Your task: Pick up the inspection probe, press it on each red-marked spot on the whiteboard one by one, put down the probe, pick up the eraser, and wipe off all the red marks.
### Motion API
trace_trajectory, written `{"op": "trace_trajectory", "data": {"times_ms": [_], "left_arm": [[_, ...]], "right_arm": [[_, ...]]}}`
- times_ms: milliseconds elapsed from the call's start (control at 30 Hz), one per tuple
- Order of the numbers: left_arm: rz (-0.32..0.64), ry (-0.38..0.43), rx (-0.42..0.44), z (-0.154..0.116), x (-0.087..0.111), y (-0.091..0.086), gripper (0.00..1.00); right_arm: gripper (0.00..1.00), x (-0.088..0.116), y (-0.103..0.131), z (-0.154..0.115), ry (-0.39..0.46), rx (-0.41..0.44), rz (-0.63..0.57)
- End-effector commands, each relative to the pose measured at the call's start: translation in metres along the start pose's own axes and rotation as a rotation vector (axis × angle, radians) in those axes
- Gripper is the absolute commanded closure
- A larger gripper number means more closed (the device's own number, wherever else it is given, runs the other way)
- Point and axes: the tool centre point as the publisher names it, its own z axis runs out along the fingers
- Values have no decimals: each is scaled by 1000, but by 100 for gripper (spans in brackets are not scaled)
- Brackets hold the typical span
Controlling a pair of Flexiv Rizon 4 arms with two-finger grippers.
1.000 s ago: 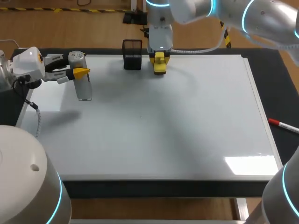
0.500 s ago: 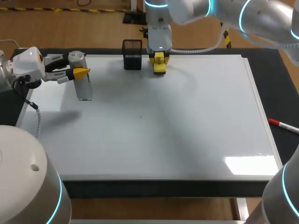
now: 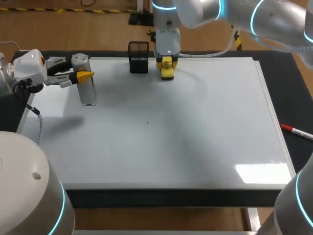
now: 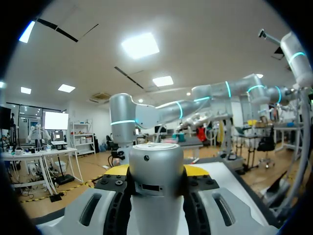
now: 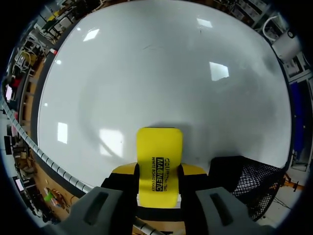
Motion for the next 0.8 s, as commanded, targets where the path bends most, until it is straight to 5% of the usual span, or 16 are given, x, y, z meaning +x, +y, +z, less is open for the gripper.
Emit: {"op": "trace_trajectory", "data": {"times_ms": [33, 133, 167, 200, 233, 800], "left_arm": [[1, -1, -1, 0, 1, -1, 100], [1, -1, -1, 0, 1, -1, 100], [1, -1, -1, 0, 1, -1, 100], [1, -1, -1, 0, 1, -1, 100], [1, -1, -1, 0, 1, -1, 100], [1, -1, -1, 0, 1, -1, 100]], "right_arm": [[100, 0, -2, -1, 13, -3, 3], [78, 2, -2, -1, 17, -4, 11], [59, 3, -2, -2, 13, -4, 14], [18, 4, -2, -3, 13, -1, 15], [0, 5, -2, -5, 16, 3, 24], [0, 39, -5, -34, -10, 39, 173]]}}
